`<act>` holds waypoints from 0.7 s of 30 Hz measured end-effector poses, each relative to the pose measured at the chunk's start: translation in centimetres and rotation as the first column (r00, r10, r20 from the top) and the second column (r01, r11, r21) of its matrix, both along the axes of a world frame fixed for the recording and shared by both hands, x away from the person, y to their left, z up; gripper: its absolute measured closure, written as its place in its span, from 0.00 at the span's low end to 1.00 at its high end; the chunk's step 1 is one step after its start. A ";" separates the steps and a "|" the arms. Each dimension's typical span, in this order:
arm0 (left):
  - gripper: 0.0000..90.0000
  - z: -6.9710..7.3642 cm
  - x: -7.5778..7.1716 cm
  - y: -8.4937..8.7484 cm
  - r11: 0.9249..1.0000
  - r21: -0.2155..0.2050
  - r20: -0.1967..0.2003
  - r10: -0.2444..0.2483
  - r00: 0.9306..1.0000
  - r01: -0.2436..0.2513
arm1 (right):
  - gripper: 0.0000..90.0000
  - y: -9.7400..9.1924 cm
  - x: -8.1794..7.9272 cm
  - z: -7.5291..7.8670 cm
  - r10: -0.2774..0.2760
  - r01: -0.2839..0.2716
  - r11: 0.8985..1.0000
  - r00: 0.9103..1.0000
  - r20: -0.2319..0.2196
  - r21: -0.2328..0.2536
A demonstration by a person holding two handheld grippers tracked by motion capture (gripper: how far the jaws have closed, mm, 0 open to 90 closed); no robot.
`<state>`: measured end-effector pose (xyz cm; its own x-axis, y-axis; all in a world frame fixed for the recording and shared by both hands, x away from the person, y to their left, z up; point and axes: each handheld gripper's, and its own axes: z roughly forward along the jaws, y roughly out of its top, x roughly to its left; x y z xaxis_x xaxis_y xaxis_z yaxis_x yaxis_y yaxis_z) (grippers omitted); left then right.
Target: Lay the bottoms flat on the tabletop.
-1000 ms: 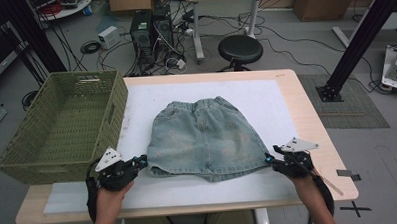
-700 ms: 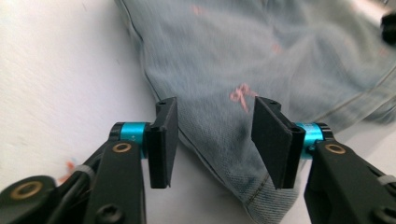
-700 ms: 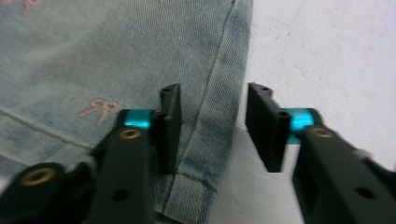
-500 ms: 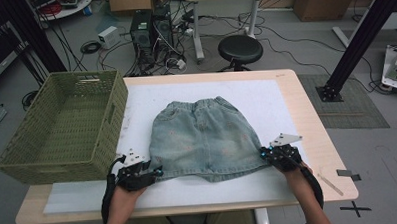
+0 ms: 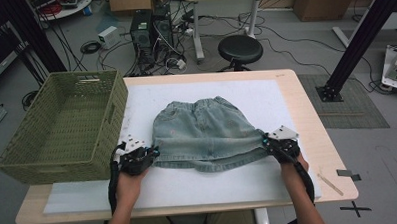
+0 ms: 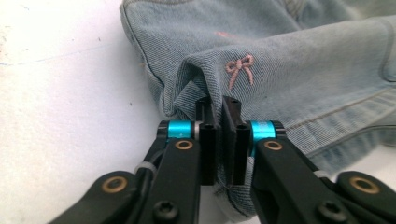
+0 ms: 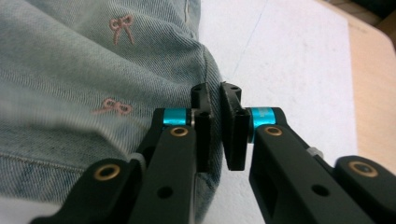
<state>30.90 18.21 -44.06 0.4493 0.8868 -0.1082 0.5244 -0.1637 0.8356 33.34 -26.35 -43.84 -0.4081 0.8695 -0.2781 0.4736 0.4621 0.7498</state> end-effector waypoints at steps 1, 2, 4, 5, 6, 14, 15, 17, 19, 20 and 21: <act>0.81 0.0 0.0 0.0 1.000 0.000 0.000 0.000 1.000 0.000 | 0.90 -0.1 0.0 -0.1 0.001 -0.001 1.000 1.000 -0.008 0.007; 0.71 -0.1 0.0 0.1 1.000 -0.018 -0.016 0.000 1.000 0.000 | 0.85 -0.2 0.0 -0.2 0.000 0.001 1.000 1.000 -0.016 0.021; 0.62 -0.2 -0.6 0.6 0.999 -0.024 -0.019 -0.022 1.000 0.021 | 0.77 -0.8 -0.2 -0.2 0.000 0.001 0.999 1.000 -0.023 0.051; 0.60 -0.2 -0.8 0.8 0.999 -0.028 -0.022 -0.023 0.999 0.023 | 0.72 -1.2 -0.4 -0.2 0.004 -0.002 0.997 1.000 -0.024 0.075; 0.57 -0.2 -0.8 0.8 0.999 -0.028 -0.022 -0.023 0.999 0.023 | 0.67 -1.6 -0.7 -0.1 0.001 0.002 0.995 1.000 -0.029 0.104; 0.55 -0.4 -2.3 1.9 0.995 -0.078 -0.085 -0.064 0.994 0.058 | 0.66 -4.0 -2.4 -0.1 0.038 -0.020 0.987 0.993 -0.110 0.158; 0.55 -0.5 -2.4 1.9 0.994 -0.087 -0.090 -0.071 0.993 0.063 | 0.66 -4.1 -2.5 -0.2 0.047 -0.028 0.987 0.992 -0.113 0.160; 0.56 -0.8 -2.4 1.7 0.992 -0.084 -0.118 -0.098 0.988 0.089 | 0.66 -4.1 -2.6 -0.6 0.068 -0.044 0.982 0.989 -0.131 0.182; 0.62 -1.1 -2.4 1.3 0.993 -0.062 -0.134 -0.110 0.985 0.102 | 0.67 -3.7 -2.5 -0.8 0.080 -0.052 0.984 0.984 -0.162 0.168; 0.71 -1.2 -2.6 1.2 0.994 -0.038 -0.116 -0.102 0.988 0.098 | 0.69 -3.6 -2.4 -1.0 0.083 -0.056 0.986 0.982 -0.169 0.159; 0.83 -1.2 -2.6 1.2 0.994 -0.038 -0.116 -0.102 0.988 0.098 | 0.69 -3.6 -2.4 -1.0 0.083 -0.056 0.986 0.982 -0.169 0.159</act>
